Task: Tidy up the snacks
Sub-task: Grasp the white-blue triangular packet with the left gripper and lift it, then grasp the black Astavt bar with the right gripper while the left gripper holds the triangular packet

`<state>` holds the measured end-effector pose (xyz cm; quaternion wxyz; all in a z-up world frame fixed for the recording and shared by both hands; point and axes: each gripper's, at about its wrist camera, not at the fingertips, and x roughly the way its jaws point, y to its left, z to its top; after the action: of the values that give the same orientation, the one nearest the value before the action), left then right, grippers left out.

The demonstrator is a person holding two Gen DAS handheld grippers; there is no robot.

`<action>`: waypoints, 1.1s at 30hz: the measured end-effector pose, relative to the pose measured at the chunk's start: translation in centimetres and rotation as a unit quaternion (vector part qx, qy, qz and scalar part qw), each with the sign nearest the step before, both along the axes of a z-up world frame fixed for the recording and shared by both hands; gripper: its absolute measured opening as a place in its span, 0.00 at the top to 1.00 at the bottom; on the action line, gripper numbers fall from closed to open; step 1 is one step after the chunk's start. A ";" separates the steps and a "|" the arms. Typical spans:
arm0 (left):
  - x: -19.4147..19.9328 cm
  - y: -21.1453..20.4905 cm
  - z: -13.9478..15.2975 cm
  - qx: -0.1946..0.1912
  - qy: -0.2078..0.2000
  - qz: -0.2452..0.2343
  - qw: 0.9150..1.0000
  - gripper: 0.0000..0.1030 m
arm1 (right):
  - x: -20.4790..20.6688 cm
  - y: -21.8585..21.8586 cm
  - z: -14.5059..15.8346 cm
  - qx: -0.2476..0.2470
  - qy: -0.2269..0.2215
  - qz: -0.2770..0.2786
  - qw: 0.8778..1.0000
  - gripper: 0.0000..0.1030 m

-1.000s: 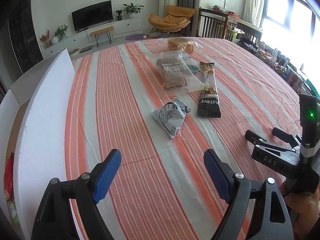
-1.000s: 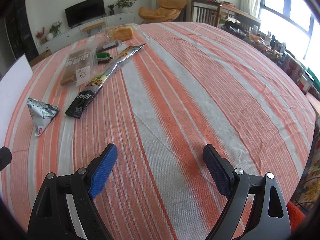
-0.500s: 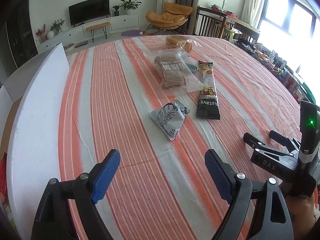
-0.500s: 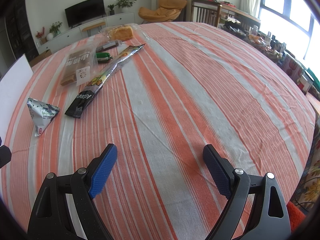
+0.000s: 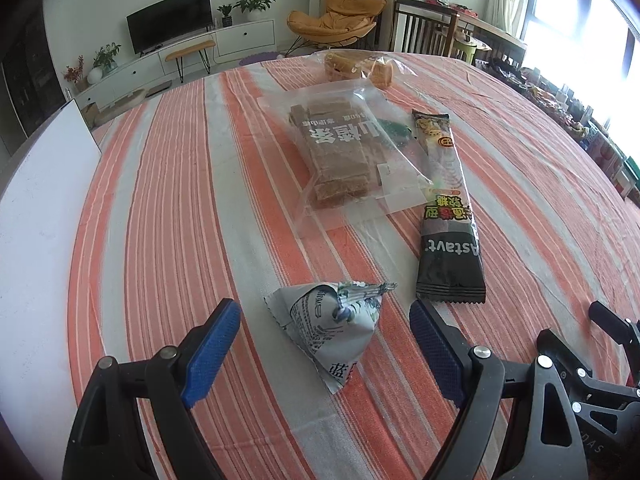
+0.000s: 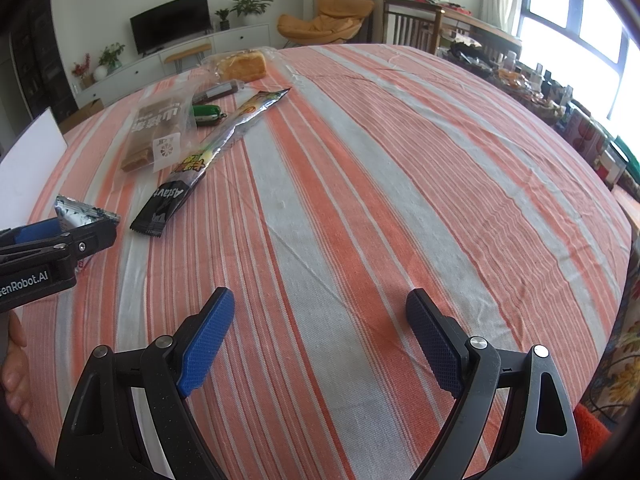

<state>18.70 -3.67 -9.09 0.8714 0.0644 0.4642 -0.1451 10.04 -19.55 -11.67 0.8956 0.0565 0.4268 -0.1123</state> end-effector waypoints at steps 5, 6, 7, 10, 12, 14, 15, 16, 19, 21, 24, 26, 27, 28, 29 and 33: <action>0.7 0.2 -0.8 0.005 -0.002 0.012 1.000 0.14 | 0.0 -0.1 0.0 0.000 0.000 0.000 1.000 0.12; 0.8 0.2 -0.8 0.005 -0.003 0.014 1.000 0.12 | 0.0 0.0 0.0 0.000 0.000 0.000 1.000 0.12; 0.9 0.1 -0.8 0.006 -0.005 0.015 1.000 0.11 | 0.0 0.0 0.0 0.000 0.000 0.000 1.000 0.12; 1.0 0.3 -0.9 0.003 -0.010 0.021 1.000 0.11 | 0.0 0.0 0.0 0.000 0.000 0.000 1.000 0.12; 0.8 0.4 -0.7 0.000 -0.018 0.024 1.000 0.24 | 0.0 -0.1 0.0 0.000 0.000 0.000 1.000 0.12; 0.5 0.6 -0.3 -0.004 -0.028 0.017 0.999 0.52 | 0.0 -0.1 0.0 0.000 0.000 0.000 1.000 0.12; 0.3 0.5 -0.2 -0.001 -0.032 0.014 0.999 0.62 | 0.0 0.0 0.0 0.000 0.000 0.000 1.000 0.12; 0.2 0.5 -0.1 -0.001 -0.033 0.009 0.999 0.66 | 0.0 -0.1 0.0 0.000 0.000 0.000 1.000 0.12; -0.6 0.9 0.2 -0.005 -0.044 0.005 0.999 0.71 | 0.0 -0.1 0.0 0.000 0.000 0.000 1.000 0.12; -1.4 1.2 0.6 -0.013 -0.051 0.007 0.999 0.73 | 0.0 -0.1 0.0 0.000 0.000 0.001 1.000 0.12; -2.6 2.0 1.2 -0.032 -0.053 0.014 0.998 0.73 | 0.0 -0.1 0.0 0.005 -0.001 0.003 1.000 0.12; -3.5 2.6 1.7 -0.042 -0.054 0.018 0.997 0.73 | -0.2 -1.0 0.4 0.044 -0.014 -0.001 0.999 0.13; -4.1 2.9 2.0 -0.049 -0.057 0.021 0.997 0.73 | -0.5 -2.1 0.7 0.083 -0.031 -0.007 0.996 0.14; -4.6 3.3 2.4 -0.057 -0.059 0.023 0.996 0.73 | -0.8 -3.5 1.0 0.129 -0.051 -0.017 0.990 0.14; -5.1 3.6 2.7 -0.064 -0.060 0.025 0.996 0.73 | -0.9 -4.8 1.2 0.163 -0.063 -0.035 0.984 0.14; -7.2 4.6 3.8 -0.087 -0.063 0.032 0.994 0.73 | 2.6 -6.7 2.9 0.208 -0.048 -0.045 0.976 0.13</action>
<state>11.45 0.94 -5.26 0.9055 -0.0174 0.3954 -0.1530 12.65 -26.23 -8.78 0.8774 0.2663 0.3947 -0.0581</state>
